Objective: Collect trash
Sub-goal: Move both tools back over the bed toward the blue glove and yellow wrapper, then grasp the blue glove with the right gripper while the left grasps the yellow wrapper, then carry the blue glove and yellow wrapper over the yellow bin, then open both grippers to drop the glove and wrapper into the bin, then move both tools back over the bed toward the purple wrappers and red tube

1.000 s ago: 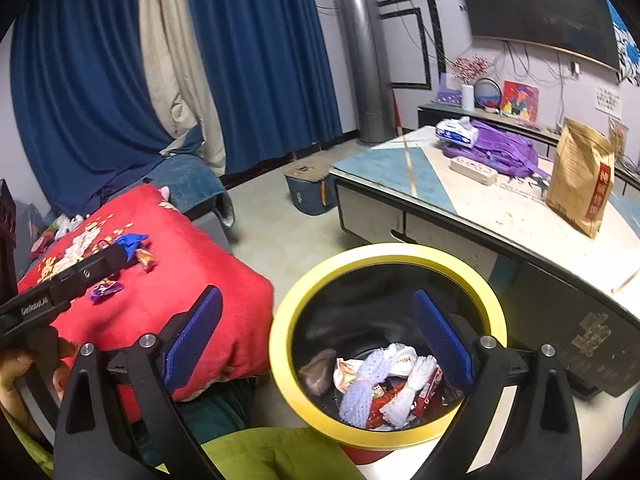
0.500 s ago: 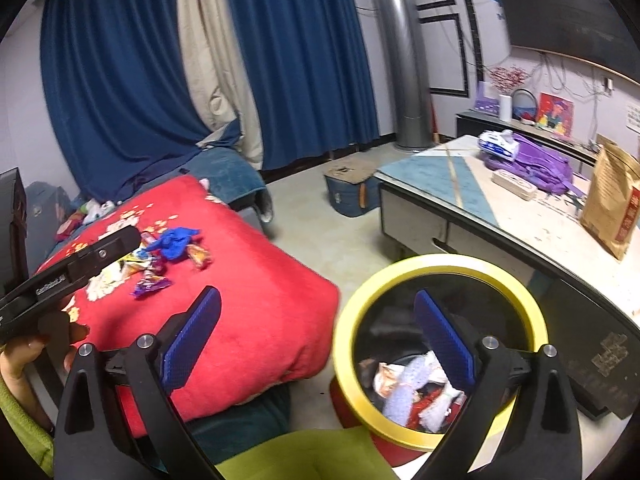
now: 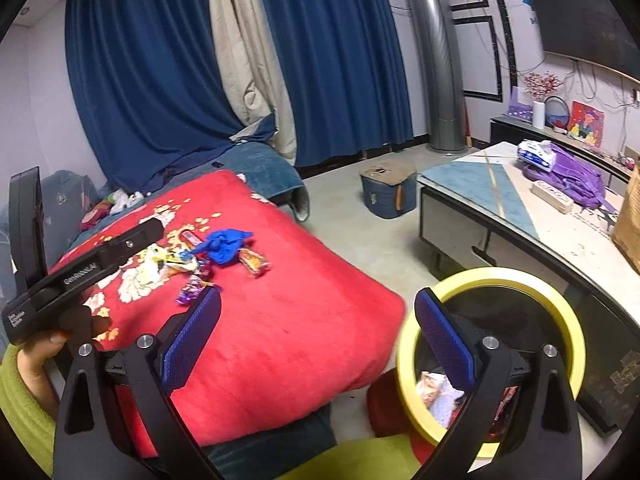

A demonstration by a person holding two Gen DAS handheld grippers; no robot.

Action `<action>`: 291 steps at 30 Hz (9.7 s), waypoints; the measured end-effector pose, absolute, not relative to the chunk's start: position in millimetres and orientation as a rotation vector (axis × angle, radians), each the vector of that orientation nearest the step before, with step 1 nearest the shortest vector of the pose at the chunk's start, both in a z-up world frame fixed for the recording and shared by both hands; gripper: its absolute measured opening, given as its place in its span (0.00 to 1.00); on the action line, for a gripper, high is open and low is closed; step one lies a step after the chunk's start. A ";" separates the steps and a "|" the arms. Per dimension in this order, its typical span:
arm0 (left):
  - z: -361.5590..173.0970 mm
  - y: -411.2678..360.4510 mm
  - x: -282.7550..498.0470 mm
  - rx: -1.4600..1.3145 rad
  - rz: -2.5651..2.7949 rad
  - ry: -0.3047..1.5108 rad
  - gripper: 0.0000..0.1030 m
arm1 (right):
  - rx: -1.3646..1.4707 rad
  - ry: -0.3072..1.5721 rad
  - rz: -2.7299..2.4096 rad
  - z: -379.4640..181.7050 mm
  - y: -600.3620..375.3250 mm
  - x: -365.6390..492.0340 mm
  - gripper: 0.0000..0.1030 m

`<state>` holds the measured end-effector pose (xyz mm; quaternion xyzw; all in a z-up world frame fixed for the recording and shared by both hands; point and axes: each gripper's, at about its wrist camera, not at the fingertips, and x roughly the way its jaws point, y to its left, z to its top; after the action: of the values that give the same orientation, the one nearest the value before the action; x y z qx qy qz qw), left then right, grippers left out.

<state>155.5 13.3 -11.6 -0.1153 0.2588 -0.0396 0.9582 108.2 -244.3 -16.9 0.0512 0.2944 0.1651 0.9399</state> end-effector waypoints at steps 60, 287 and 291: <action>-90.7 155.5 222.1 -0.575 -0.010 0.705 0.36 | 0.015 0.888 0.670 -78.9 -60.7 262.6 0.10; -99.1 164.2 236.3 -0.603 0.093 0.730 0.58 | -0.037 0.900 0.756 -98.2 -75.4 158.8 0.37; -100.3 158.3 241.9 -0.604 0.059 0.737 0.44 | -0.007 0.901 0.775 -95.6 -78.6 147.5 0.37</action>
<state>241.9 158.3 -100.3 -0.2908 0.3546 0.0286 0.8882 147.5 -78.6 -95.6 -0.0032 0.4243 0.3649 0.8288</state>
